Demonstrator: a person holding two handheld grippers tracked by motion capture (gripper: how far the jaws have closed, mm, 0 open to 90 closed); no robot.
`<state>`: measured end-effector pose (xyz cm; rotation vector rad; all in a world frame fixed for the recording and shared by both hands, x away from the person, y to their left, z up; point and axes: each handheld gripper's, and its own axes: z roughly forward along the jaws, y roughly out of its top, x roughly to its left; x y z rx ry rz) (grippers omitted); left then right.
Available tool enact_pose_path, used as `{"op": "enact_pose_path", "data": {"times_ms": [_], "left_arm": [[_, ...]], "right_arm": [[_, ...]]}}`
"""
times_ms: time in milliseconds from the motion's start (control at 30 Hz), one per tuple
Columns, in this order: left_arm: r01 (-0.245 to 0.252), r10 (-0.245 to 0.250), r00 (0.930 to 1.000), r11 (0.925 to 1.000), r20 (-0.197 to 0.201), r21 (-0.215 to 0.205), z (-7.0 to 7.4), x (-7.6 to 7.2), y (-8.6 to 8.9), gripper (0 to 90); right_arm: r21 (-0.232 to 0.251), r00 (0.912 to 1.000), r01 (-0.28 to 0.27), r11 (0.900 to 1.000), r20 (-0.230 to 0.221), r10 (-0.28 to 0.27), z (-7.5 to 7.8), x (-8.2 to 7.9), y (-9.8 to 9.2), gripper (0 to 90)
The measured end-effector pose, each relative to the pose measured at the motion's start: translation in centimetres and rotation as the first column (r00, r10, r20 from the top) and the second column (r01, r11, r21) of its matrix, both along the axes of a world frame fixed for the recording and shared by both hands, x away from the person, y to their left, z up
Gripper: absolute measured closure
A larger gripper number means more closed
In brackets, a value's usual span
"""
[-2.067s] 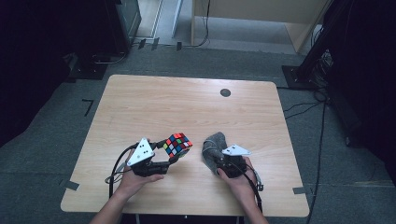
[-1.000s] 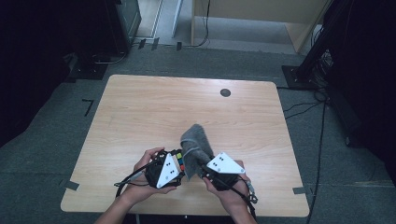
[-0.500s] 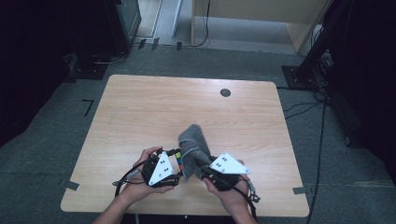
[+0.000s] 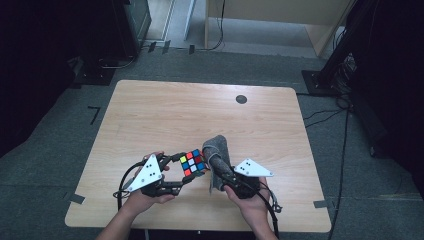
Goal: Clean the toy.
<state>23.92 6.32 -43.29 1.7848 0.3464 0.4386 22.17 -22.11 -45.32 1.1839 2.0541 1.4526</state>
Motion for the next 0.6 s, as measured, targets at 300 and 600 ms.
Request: {"op": "enact_pose_path", "data": {"times_ms": [300,600], "left_arm": [[0.025,-0.026,0.9996,0.9967,0.009,0.077,-0.8,-0.5,-1.5,34.3],[0.029,-0.029,0.9996,0.9996,0.001,-0.004,0.1,-0.4,-0.6,34.4]], "right_arm": [[0.106,0.9836,-0.096,0.99,0.162,0.079,3.1,-1.9,0.4,70.9],[0.09,0.9986,-0.053,0.994,0.013,0.052,0.4,-0.3,0.3,71.2]]}}
